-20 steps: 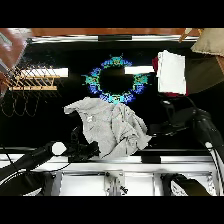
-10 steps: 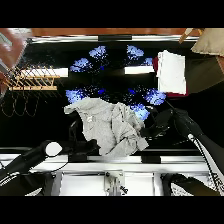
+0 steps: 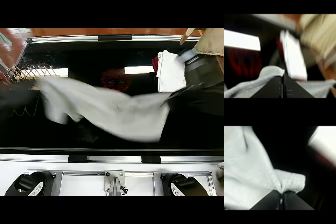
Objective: Fold the shirts.
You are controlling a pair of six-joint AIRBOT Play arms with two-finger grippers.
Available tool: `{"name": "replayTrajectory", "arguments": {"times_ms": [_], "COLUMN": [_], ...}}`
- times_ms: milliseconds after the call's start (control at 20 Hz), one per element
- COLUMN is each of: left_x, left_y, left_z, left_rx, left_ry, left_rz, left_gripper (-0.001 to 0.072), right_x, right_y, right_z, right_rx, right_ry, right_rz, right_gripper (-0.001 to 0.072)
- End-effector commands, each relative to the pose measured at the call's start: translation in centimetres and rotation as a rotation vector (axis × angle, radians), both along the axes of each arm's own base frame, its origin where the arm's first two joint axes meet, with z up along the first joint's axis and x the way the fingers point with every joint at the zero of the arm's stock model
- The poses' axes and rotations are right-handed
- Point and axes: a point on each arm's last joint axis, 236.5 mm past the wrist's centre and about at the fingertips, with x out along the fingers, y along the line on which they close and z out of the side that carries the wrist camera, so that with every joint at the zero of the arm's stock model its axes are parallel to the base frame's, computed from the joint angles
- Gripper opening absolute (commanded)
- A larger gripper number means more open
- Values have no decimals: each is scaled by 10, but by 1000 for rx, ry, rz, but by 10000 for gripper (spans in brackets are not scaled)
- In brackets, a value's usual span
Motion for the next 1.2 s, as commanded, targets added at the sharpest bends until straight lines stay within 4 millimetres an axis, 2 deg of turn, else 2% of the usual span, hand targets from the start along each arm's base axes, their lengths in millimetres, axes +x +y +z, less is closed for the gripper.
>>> {"name": "replayTrajectory", "arguments": {"times_ms": [0,50,100,150,250,350,450,550,600,700,750,800,850,950,1000,1050,1100,1150], "left_x": [-109,-137,-158,-174,-186,-175,-158,-138,-124,-82,-54,-26,5,57,76,92,104,113], "left_y": [72,84,94,102,109,113,129,150,150,148,147,147,146,139,133,127,121,115], "left_z": [159,184,199,209,213,196,175,164,157,130,106,78,38,-57,-102,-146,-183,-210], "left_rx": [46,66,89,111,128,167,255,298,295,325,348,375,408,452,458,458,452,440], "left_ry": [-468,-553,-612,-652,-668,-588,-497,-435,-403,-303,-230,-144,-22,240,350,456,548,621], "left_rz": [246,305,365,416,461,474,545,629,621,598,584,568,543,463,422,380,345,315], "left_gripper": [28,27,27,27,27,28,27,27,26,26,27,26,27,28,27,28,28,28], "right_x": [-55,-77,-96,-111,-127,-125,-112,-104,-107,-117,-116,-112,-103,-72,-55,-38,-22,-4], "right_y": [-26,-31,-38,-46,-55,-57,-57,-58,-57,-56,-55,-51,-45,-28,-17,-4,10,25], "right_z": [207,240,264,278,286,267,213,130,87,5,-31,-64,-100,-170,-198,-222,-238,-250], "right_rx": [90,128,160,187,245,255,217,138,93,13,-21,-34,-35,18,63,121,177,237], "right_ry": [-630,-733,-812,-858,-881,-798,-571,-214,-22,340,462,548,601,630,628,638,646,645], "right_rz": [-51,-58,-78,-104,-148,-170,-206,-255,-272,-327,-347,-357,-361,-377,-390,-409,-413,-411], "right_gripper": [80,79,80,80,80,80,80,80,80,80,80,80,80,80,80,80,80,80]}}
